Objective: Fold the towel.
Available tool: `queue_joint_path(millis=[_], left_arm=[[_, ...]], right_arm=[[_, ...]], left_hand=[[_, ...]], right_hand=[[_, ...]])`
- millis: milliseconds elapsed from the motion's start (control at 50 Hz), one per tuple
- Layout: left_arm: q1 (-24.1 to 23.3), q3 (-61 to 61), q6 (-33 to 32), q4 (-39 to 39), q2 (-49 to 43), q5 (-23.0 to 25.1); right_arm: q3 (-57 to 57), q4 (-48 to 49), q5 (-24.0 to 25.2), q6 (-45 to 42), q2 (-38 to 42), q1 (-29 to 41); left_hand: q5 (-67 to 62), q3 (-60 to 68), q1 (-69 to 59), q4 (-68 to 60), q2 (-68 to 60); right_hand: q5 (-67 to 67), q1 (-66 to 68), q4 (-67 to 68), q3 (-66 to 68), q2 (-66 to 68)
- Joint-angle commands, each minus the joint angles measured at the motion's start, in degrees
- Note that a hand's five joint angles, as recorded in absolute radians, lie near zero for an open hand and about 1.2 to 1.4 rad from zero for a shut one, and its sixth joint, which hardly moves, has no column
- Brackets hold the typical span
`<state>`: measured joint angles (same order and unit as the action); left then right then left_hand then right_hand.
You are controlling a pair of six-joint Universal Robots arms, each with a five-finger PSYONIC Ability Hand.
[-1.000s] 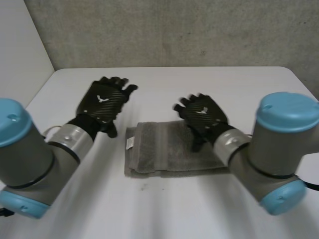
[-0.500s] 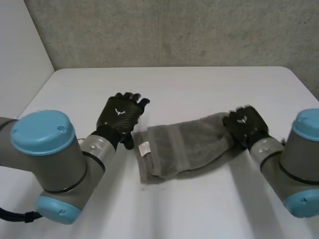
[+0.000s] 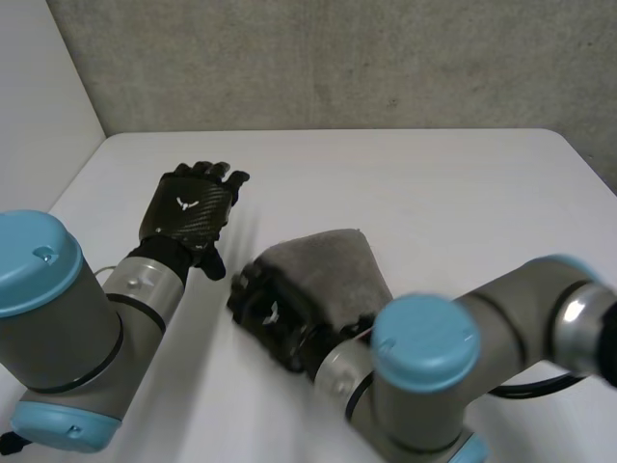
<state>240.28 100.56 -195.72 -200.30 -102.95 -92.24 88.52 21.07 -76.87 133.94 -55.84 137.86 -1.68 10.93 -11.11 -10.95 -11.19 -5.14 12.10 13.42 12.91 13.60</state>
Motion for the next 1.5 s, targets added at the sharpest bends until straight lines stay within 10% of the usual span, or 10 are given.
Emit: queue_joint_path(millis=[20, 200, 440, 940, 1100, 1240, 1500], left_arm=[[-0.9, -4.5, 1.6, 0.0, -1.2, 0.1], [-5.5, -11.6, 11.5, 2.8, -5.8, 0.1], [-11.7, -24.2, 21.8, 13.4, -20.0, -0.2], [-11.0, -15.8, 10.0, 10.5, -24.0, -10.0], [-11.7, -15.7, 9.9, 10.3, -17.6, -9.7], [-10.4, -17.1, 9.7, 10.6, -5.9, -9.7], [3.7, -21.1, 10.3, 26.4, 13.8, -3.0]], right_arm=[[1.7, -2.3, -1.0, 23.3, -10.6, -10.8], [0.4, -18.4, 0.8, 40.6, -14.6, -23.2], [-1.1, -21.2, 4.8, 41.1, -11.9, -25.8], [-10.9, -21.2, 3.4, 32.3, 4.8, -19.6], [-12.3, -21.5, 2.6, 32.3, -0.6, -19.6], [-15.0, -21.3, -7.5, 32.6, -14.0, -21.9], [-14.6, -26.7, -19.2, 33.0, -28.2, -26.7]], left_hand=[[-1.6, 2.3, -2.1, -2.3, -2.0], [-5.9, 6.7, -6.5, -6.7, -6.4], [-9.0, 9.7, -9.5, -9.7, -9.5], [-7.6, 8.4, -8.2, -8.4, -8.1], [-6.8, 7.5, -7.4, -7.5, -7.3], [-4.4, 5.2, -5.0, -5.2, -4.9], [-0.6, 1.3, -1.1, -1.3, -1.0]], right_hand=[[5.1, -2.1, -3.4, -2.9, -3.6], [5.1, -2.1, -3.4, -2.9, -3.6], [5.1, -2.1, -3.4, -2.9, -3.6], [5.1, -2.1, -3.4, -2.9, -3.6], [5.1, -2.1, -3.4, -2.9, -3.6], [5.1, -2.1, -3.4, -2.9, -3.6], [5.1, -2.1, -3.4, -2.9, -3.6]])
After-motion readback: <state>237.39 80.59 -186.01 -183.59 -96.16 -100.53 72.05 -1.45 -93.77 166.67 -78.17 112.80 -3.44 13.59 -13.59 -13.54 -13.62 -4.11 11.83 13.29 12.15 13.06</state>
